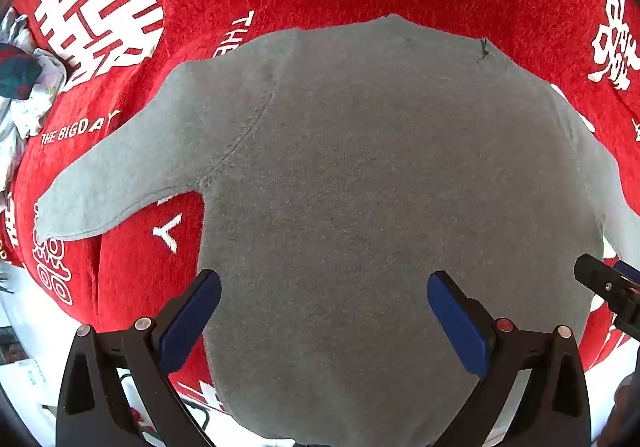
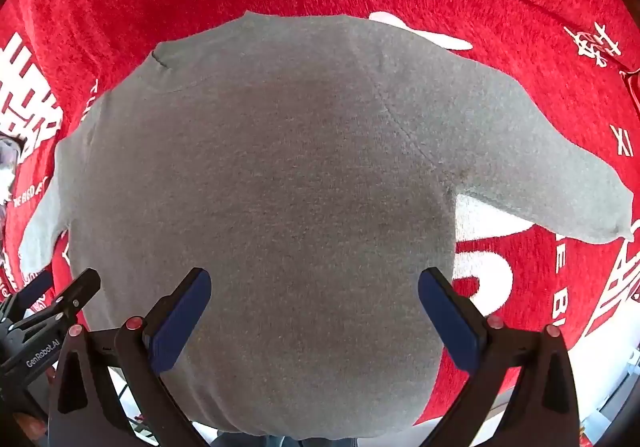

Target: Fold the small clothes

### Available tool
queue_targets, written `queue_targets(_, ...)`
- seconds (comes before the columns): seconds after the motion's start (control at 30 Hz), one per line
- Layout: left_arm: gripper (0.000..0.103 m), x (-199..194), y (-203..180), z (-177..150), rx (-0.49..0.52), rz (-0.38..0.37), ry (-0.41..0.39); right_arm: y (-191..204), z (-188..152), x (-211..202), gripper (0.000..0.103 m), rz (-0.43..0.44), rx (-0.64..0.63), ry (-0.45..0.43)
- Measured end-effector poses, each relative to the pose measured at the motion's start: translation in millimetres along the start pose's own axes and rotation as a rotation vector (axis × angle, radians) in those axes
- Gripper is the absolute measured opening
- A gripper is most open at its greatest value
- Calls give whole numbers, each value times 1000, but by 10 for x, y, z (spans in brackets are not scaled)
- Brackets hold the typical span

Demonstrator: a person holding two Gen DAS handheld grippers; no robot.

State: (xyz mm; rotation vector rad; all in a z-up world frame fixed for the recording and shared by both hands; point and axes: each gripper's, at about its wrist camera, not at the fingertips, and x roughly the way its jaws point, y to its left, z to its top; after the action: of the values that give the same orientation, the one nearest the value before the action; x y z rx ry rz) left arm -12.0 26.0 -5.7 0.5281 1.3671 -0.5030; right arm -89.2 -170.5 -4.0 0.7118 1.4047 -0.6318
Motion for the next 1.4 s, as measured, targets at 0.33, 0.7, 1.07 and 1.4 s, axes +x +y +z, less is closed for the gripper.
queue_targets(0.33,103,13,63,-17,-14,4,3,72,-18,2,103,-1,0,2)
queue_targets(0.7,103,20,169,-27,-29,-7,3,135,13,-28,103,3,-31,-35)
queue_targets(1.07,103,26,258,-41,-34,-14,1,234,-19,-47,103,46,-36,-41)
queue_targets(1.4,103,68,422,-36,-50,-21,-2,360,-33,-40,103,13,-49,-52)
